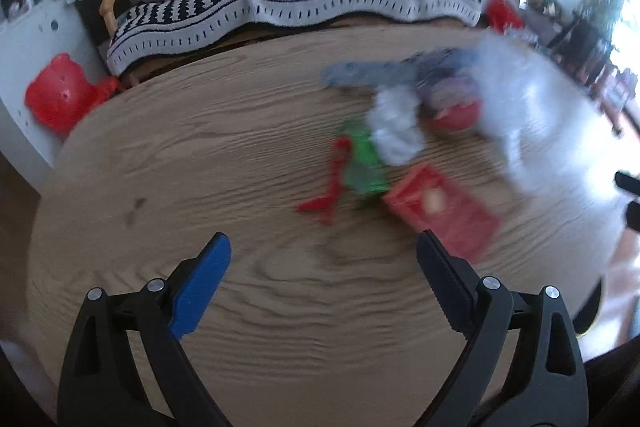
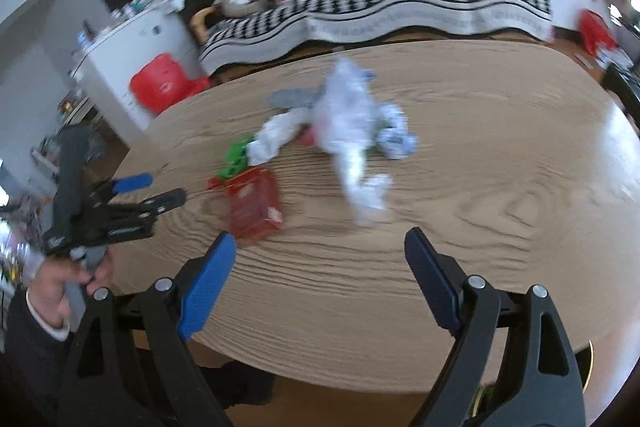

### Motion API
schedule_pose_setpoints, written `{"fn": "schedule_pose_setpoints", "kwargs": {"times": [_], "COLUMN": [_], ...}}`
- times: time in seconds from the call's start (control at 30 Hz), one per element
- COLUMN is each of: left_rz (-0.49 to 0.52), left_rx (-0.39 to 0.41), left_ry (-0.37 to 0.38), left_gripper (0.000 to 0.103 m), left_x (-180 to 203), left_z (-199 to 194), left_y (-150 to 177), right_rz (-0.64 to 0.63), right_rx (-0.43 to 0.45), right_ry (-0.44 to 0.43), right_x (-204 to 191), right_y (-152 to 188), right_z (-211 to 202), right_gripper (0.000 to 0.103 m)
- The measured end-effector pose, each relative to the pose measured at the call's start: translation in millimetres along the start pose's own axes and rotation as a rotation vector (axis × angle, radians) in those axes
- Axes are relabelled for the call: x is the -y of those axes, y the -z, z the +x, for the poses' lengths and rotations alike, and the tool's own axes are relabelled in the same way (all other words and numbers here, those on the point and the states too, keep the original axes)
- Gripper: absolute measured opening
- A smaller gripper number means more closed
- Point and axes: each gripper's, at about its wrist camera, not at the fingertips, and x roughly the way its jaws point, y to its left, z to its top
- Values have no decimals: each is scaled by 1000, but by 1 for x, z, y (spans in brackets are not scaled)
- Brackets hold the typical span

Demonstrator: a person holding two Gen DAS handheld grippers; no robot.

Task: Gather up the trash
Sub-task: 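Move both tools back over the table toward the red box, then grasp the red cigarette box with the right tool while the left tool grasps the green wrapper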

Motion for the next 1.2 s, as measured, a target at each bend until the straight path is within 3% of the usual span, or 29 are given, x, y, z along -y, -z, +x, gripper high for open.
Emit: {"fn": "schedule_pose_setpoints", "kwargs": {"times": [0.27, 0.63, 0.73, 1.0, 1.2], "left_rz": [153, 270, 294, 302, 349], "left_rx": [-37, 28, 49, 66, 83], "left_ry": [-8, 31, 60, 91, 49], "left_gripper": [91, 89, 84, 55, 58], "left_x": [-3, -4, -6, -10, -3], "left_z": [49, 74, 76, 78, 79], "left_y": [-1, -18, -21, -23, -25], "right_rz": [-122, -203, -224, -275, -324], "right_rx": [-94, -147, -147, -161, -159], "right_ry": [2, 23, 17, 12, 25], "right_x": [-39, -62, -66, -72, -80], "right_y": [-5, -6, -8, -7, -2], "right_z": [72, 135, 142, 148, 156], "right_gripper": [83, 83, 83, 83, 79]}}
